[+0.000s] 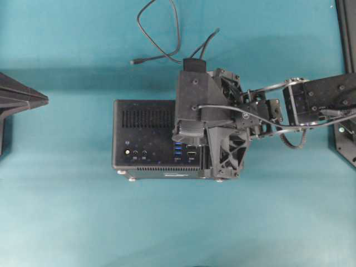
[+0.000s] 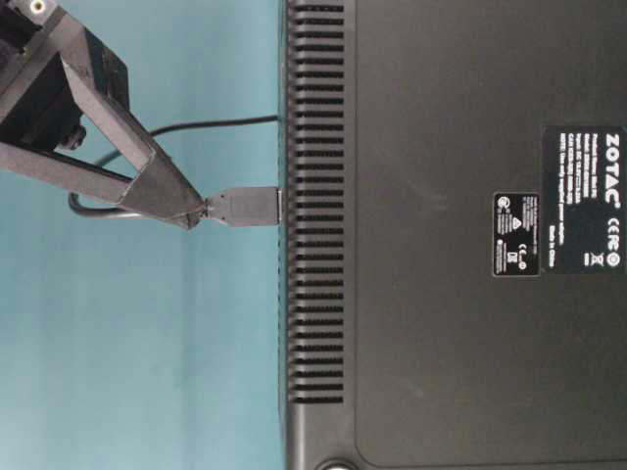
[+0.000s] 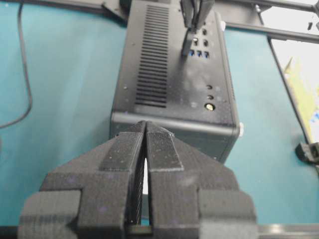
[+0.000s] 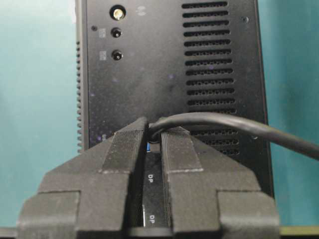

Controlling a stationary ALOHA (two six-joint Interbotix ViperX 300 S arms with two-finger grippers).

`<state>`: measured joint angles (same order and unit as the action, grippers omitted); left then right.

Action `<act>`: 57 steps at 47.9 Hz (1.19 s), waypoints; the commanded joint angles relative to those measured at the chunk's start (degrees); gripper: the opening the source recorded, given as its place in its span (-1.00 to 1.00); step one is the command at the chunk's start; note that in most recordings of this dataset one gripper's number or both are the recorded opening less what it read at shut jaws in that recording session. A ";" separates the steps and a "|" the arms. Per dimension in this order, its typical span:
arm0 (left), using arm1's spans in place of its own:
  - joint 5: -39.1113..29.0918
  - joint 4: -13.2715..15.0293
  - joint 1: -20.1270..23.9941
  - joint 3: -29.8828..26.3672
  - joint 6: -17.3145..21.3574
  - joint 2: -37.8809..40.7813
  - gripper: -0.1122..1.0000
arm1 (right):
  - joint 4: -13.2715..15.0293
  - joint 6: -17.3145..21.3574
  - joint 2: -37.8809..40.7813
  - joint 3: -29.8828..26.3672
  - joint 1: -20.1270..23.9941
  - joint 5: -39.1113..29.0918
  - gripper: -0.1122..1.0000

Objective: Insert the USB into the PC box with both arms.
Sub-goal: 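Press the USB plug fully into the port with the right gripper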

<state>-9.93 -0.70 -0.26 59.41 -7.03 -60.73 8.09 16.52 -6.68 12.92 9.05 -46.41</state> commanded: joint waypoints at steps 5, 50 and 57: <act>0.44 -0.09 0.18 -1.58 0.00 0.26 -0.80 | 1.23 0.70 0.97 0.79 -1.58 -0.18 -0.68; 0.44 -0.18 0.18 -1.67 0.00 0.18 -0.80 | 3.96 3.16 0.70 2.20 -1.85 0.88 -0.68; 0.44 -0.18 0.18 -1.76 0.00 0.18 -0.80 | 4.39 3.34 0.26 2.46 -1.93 1.05 -0.68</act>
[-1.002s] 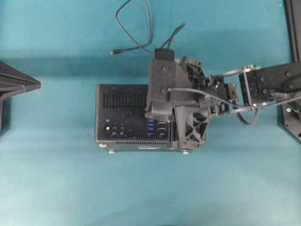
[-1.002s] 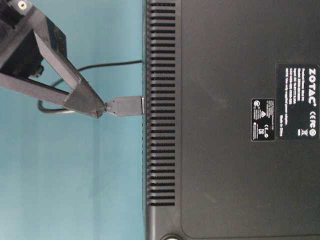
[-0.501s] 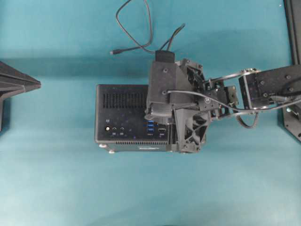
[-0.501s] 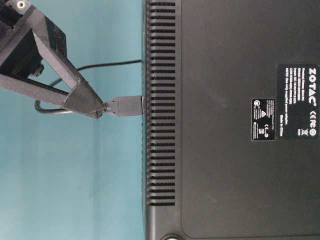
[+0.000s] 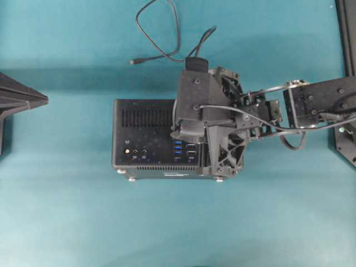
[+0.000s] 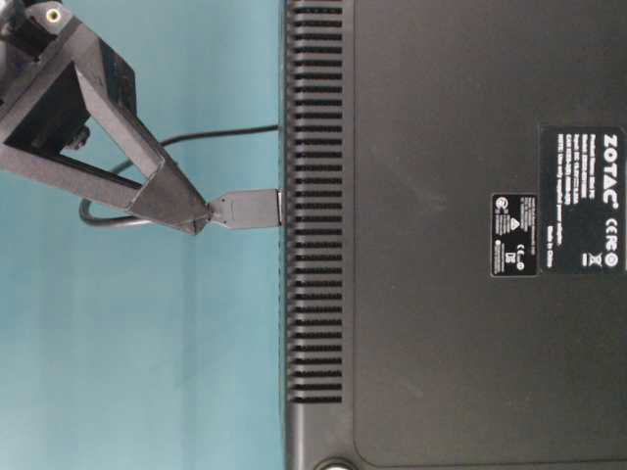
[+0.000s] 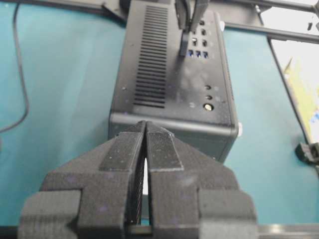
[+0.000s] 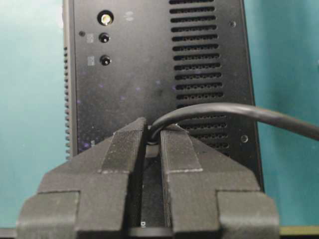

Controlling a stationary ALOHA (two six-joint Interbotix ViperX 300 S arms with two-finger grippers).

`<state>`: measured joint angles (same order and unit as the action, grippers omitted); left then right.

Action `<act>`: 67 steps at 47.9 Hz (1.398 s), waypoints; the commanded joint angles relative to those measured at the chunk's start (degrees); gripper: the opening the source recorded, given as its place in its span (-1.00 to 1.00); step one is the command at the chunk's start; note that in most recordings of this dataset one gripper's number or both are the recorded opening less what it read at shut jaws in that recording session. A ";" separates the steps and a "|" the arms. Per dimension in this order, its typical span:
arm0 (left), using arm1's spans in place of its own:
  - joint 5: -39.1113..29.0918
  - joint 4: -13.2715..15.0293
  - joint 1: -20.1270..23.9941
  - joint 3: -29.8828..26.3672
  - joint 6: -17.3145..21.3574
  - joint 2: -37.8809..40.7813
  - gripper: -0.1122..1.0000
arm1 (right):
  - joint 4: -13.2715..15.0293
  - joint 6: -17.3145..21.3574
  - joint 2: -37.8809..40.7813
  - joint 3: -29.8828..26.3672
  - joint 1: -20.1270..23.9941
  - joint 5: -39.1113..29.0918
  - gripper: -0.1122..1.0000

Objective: Insert the USB into the PC box with both arms.
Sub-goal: 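Press the USB plug fully into the port with the right gripper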

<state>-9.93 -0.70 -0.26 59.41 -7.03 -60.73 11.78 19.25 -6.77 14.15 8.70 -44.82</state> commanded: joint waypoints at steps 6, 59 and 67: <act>0.44 -0.18 0.18 -1.67 -0.09 0.18 -0.80 | 0.62 0.97 -0.18 1.32 0.00 -0.70 -0.68; 0.44 -0.09 0.18 -1.67 0.00 0.18 -0.80 | -1.93 1.05 -0.26 1.85 2.37 1.05 -0.68; 0.44 -0.09 0.18 -1.76 -0.09 0.18 -0.80 | -1.85 0.97 -0.35 1.49 1.93 1.41 -0.66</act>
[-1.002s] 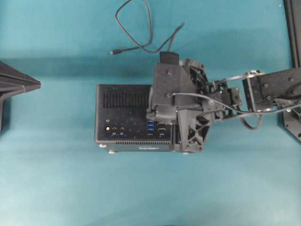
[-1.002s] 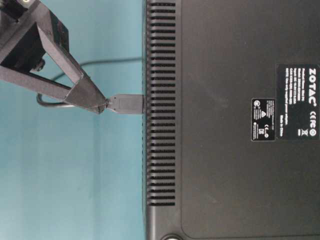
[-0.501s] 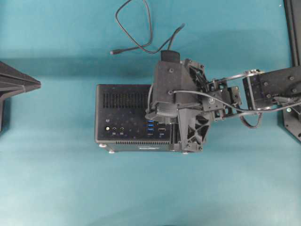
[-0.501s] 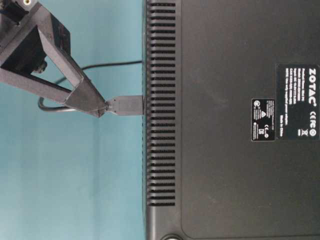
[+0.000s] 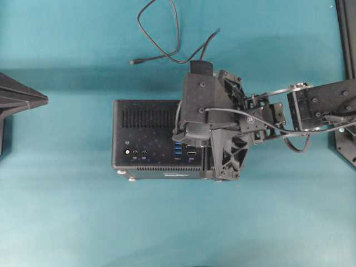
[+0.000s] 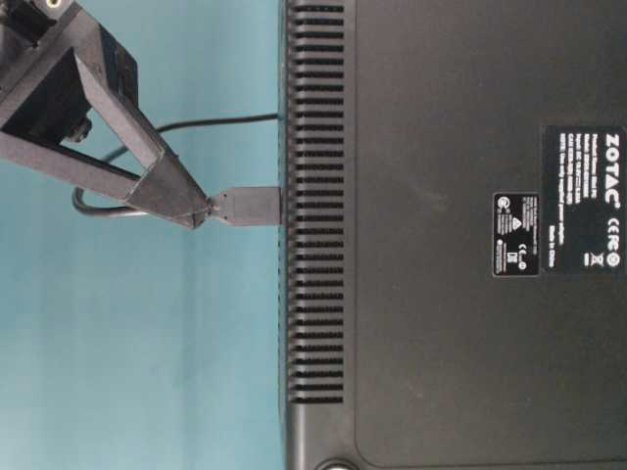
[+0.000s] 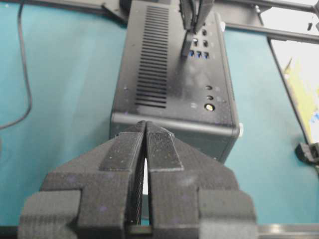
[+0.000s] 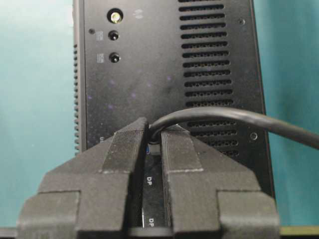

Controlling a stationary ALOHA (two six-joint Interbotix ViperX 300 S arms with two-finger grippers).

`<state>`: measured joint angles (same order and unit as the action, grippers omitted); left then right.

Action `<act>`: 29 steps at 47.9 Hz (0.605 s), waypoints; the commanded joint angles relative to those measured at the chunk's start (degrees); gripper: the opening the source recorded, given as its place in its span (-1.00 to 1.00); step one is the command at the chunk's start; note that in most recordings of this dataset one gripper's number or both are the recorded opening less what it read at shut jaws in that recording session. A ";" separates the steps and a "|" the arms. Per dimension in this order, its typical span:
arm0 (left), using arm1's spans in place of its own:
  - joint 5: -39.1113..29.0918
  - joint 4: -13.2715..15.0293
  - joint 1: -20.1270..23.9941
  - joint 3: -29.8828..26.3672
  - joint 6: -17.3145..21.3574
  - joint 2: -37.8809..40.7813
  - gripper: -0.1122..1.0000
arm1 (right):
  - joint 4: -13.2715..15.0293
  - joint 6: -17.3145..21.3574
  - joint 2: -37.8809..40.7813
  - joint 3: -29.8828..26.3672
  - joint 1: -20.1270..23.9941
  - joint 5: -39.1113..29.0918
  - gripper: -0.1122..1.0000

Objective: Insert the USB into the PC box with both arms.
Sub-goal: 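Press the USB plug fully into the port with the right gripper, then open the right gripper and lift it away from the plugged cable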

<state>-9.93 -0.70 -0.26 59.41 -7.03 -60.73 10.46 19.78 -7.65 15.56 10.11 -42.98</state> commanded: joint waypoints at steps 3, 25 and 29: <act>0.53 -0.09 0.18 -1.67 -0.09 0.18 -0.80 | -0.35 0.35 0.35 0.00 0.35 -0.44 -0.63; 0.35 -0.09 0.18 -1.85 -0.09 -0.09 -0.80 | 0.53 0.35 -2.11 -0.26 0.09 -0.53 0.10; 0.44 -0.09 0.09 -1.85 -0.18 -0.09 -0.80 | 0.88 0.35 -2.55 -0.35 0.09 -0.62 0.11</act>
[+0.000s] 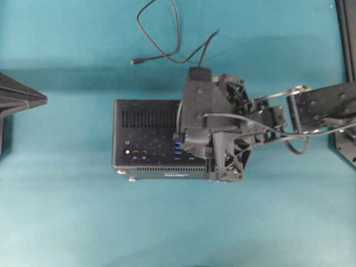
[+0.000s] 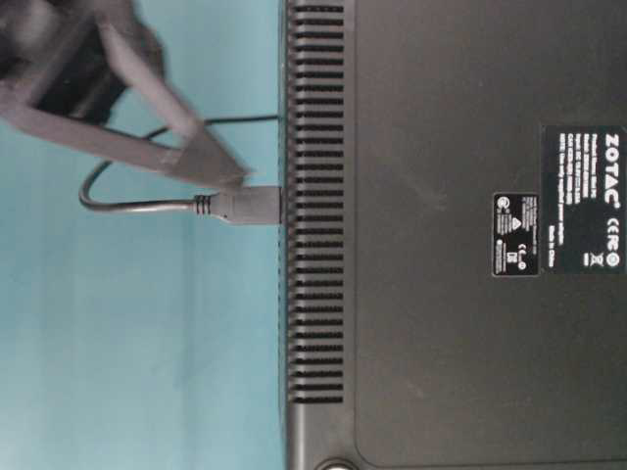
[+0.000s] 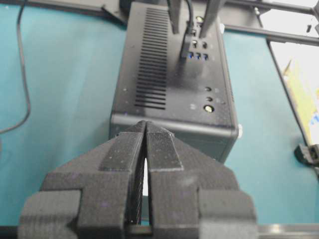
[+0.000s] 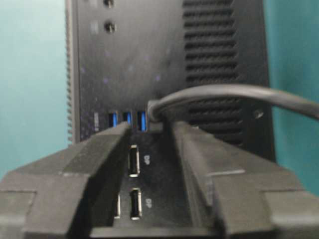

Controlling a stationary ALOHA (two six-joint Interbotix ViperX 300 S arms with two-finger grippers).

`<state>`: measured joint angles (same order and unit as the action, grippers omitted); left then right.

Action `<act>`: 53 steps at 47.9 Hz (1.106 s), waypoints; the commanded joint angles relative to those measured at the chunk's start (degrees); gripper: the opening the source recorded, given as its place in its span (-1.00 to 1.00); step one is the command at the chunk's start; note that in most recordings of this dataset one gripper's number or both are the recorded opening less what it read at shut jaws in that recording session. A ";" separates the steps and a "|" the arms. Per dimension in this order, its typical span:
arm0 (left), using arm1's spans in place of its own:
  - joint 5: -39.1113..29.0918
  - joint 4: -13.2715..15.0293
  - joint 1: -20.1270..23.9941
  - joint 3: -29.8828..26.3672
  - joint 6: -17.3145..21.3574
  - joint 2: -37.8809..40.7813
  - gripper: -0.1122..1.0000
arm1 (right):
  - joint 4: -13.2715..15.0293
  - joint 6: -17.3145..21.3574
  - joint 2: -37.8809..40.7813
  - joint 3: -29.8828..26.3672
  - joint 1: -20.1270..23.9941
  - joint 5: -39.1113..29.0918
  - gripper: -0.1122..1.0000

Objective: Insert the USB into the PC box with both arms.
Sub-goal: 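Open the right gripper and lift it away from the plugged cable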

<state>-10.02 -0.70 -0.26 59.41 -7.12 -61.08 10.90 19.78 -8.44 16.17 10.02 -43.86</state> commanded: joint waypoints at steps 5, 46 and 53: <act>0.53 -0.09 0.09 -1.76 -0.44 0.26 -0.80 | 0.70 0.35 -2.99 -0.88 0.18 0.09 0.11; -1.41 -0.18 -2.90 -4.22 2.29 1.49 -0.80 | 0.70 0.35 -11.07 4.22 0.35 -1.93 0.11; -2.81 -0.18 -2.90 -5.01 2.55 2.46 -0.80 | 0.70 0.35 -12.13 4.83 0.26 -1.93 0.11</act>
<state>-12.66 -0.70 -3.08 56.25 -4.75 -59.50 11.51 19.78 -18.98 21.36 10.20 -45.97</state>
